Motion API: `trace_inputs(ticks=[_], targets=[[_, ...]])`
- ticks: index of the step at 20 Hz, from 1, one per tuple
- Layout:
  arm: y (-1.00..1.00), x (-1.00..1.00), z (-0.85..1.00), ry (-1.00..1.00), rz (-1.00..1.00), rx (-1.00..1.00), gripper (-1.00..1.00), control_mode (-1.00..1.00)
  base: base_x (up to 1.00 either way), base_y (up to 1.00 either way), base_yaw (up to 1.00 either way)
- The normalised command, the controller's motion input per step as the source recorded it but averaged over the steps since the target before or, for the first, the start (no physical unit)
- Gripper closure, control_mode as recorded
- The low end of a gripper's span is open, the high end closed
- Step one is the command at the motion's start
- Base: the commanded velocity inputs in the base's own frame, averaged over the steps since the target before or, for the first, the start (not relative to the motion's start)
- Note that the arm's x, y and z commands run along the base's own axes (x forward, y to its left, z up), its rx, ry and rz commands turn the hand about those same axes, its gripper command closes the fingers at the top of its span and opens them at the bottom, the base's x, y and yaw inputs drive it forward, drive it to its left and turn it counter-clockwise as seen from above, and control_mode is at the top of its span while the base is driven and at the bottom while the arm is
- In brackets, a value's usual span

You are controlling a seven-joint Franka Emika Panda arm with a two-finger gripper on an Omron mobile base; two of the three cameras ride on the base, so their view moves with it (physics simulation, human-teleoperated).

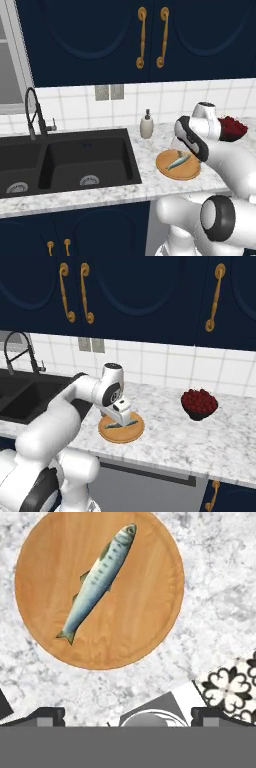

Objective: Pick up the knife from the drawer and place it on the cutting board. Then place the meat from the plate to the cutting board.

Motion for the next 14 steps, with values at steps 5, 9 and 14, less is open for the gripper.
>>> trace_inputs(ticks=[5,9,14], targets=[[-0.01,0.53,-0.29,0.18,0.0,0.0,-1.0,-1.0,0.0,0.0,0.0],[0.0,0.27,-0.36,0.01,0.0,0.0,-1.0,-1.0,0.0,0.0,0.0],[-0.03,0.27,-0.42,-0.02,0.0,0.0,-1.0,-1.0,0.0,0.0,0.0]])
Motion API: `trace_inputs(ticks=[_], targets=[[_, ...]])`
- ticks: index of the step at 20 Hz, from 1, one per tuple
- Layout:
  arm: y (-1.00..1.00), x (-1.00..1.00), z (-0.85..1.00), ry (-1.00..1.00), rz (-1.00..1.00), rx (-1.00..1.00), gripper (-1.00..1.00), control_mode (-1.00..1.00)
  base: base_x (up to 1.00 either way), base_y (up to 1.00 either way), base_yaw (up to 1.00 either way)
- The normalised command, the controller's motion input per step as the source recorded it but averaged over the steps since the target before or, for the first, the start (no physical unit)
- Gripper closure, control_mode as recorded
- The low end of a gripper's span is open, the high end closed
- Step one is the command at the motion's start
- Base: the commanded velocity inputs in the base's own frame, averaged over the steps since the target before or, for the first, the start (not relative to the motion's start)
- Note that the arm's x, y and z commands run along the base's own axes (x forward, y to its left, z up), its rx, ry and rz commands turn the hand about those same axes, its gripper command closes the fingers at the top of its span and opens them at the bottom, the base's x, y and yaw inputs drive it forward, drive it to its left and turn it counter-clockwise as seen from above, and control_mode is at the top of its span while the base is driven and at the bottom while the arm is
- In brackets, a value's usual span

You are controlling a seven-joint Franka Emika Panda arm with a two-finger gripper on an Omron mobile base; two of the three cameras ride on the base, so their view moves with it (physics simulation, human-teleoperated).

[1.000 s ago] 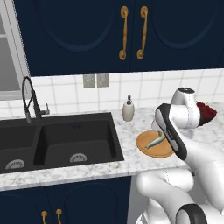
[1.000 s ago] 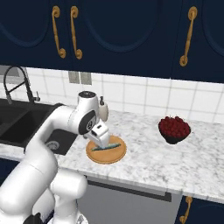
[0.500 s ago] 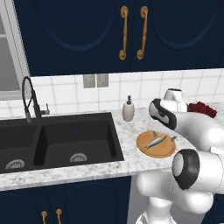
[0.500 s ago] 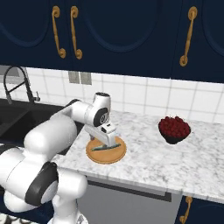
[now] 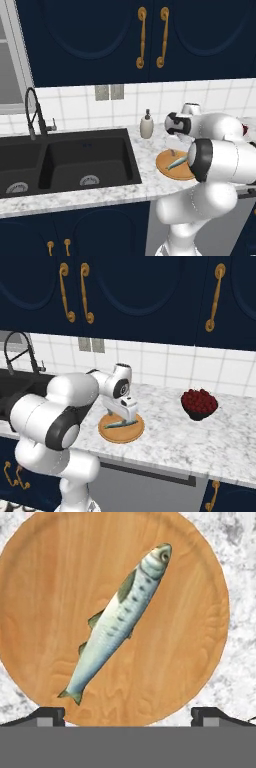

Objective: Pick up the knife from the drawer and place it on the cutting board. Then place the meat from the plate to the cutting board.

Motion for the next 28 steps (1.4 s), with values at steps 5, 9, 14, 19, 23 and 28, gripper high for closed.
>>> trace_inputs(ticks=[5,9,14,19,23,28], targets=[[-0.03,0.38,-0.36,0.0,0.0,0.0,-1.0,-1.0,0.0,0.0,0.0],[-0.05,0.32,-0.32,0.0,0.0,0.0,-1.0,-1.0,0.0,0.0,0.0],[-0.15,0.16,-0.31,0.0,0.0,0.0,-1.0,-1.0,0.0,0.0,0.0],[-0.03,0.17,-0.3,0.0,0.0,0.0,-1.0,-1.0,0.0,0.0,0.0],[0.0,0.0,-0.43,0.0,0.0,0.0,1.0,-1.0,0.0,0.0,0.0],[0.0,0.0,-0.41,0.0,0.0,0.0,1.0,-1.0,0.0,0.0,0.0]])
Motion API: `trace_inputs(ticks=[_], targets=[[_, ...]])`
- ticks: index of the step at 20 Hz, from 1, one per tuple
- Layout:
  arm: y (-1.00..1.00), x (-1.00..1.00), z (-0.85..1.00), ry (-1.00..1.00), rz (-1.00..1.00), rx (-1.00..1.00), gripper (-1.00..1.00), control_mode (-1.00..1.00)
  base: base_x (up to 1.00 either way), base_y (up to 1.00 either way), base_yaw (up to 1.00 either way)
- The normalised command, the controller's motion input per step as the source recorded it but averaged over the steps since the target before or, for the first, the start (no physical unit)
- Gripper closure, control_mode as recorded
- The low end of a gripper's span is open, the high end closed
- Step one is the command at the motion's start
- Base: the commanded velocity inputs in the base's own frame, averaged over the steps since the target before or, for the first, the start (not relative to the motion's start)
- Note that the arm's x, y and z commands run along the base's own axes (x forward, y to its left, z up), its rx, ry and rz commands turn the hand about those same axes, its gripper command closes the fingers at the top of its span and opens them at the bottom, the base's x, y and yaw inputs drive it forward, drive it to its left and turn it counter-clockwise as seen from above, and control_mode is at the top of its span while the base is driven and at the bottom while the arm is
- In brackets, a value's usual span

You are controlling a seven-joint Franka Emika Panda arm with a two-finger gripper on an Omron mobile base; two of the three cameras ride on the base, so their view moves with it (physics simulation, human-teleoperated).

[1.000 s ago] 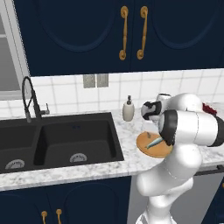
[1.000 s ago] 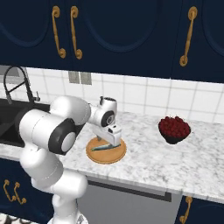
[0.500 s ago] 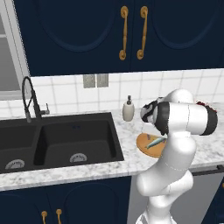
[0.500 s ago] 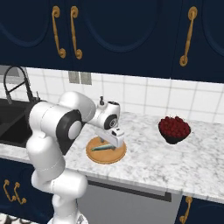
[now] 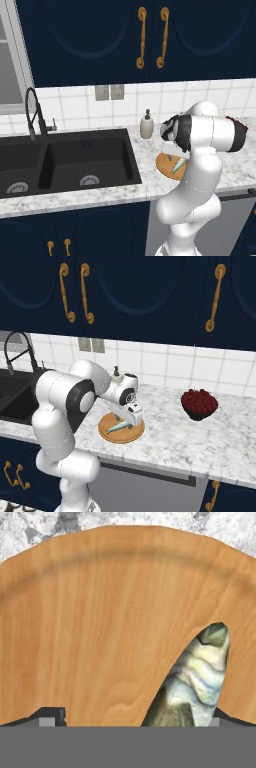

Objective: Pick up the knife from the drawer and place it on the cutting board. Then place the meat from the plate to the cutting board.

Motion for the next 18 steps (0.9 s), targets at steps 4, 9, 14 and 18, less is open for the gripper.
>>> trace_inputs(ticks=[4,9,14,18], targets=[[0.0,0.0,-0.35,0.0,0.0,0.0,1.0,-1.0,0.0,0.0,0.0],[0.0,-0.15,-0.12,-0.04,-0.01,0.0,1.0,-1.0,0.0,0.0,0.0],[0.0,-0.12,-0.05,-0.01,-0.01,0.0,1.0,-1.0,0.0,0.0,0.0],[0.0,0.0,-0.42,0.02,0.0,0.0,1.0,-1.0,0.0,0.0,0.0]])
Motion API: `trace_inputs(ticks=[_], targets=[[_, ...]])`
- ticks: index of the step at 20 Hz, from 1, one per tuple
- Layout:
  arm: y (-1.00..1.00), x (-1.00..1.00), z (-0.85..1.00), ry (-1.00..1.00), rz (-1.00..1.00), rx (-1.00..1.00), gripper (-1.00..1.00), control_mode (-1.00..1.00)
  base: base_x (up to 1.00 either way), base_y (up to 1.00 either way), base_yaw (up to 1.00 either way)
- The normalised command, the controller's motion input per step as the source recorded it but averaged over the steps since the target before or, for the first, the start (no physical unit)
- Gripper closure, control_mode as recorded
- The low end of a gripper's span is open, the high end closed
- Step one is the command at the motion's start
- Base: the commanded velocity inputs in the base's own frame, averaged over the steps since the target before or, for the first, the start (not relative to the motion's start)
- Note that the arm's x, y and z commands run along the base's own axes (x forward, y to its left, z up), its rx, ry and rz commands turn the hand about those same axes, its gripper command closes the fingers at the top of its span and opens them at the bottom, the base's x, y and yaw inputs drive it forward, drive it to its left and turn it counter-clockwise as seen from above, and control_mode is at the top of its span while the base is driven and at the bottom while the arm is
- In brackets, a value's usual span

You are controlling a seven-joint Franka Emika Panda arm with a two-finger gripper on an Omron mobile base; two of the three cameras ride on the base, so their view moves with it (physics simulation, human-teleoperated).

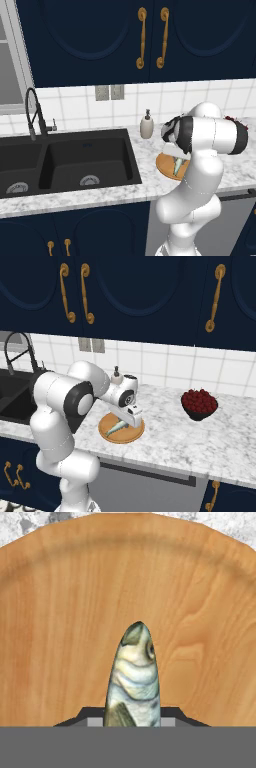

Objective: Pick up the knife from the drawer and place it on the cutting board. Then place the meat from the plate to the cutting board.

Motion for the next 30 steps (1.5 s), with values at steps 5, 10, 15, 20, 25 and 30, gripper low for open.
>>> trace_inputs(ticks=[5,10,15,20,25,30], targets=[[0.04,-0.18,-0.46,0.04,0.0,0.0,1.0,-1.0,0.0,0.0,0.0],[0.0,-0.54,0.36,-0.05,0.0,0.0,1.0,-1.0,0.0,0.0,0.0],[0.0,-0.48,0.44,-0.1,0.0,0.0,1.0,-1.0,0.0,0.0,0.0],[0.0,-0.6,0.7,-0.05,0.0,0.0,1.0,-1.0,0.0,0.0,0.0],[0.09,-0.47,0.68,-0.01,0.0,0.0,1.0,-1.0,0.0,0.0,0.0],[0.18,-0.55,0.83,0.0,0.0,0.0,1.0,-1.0,0.0,0.0,0.0]])
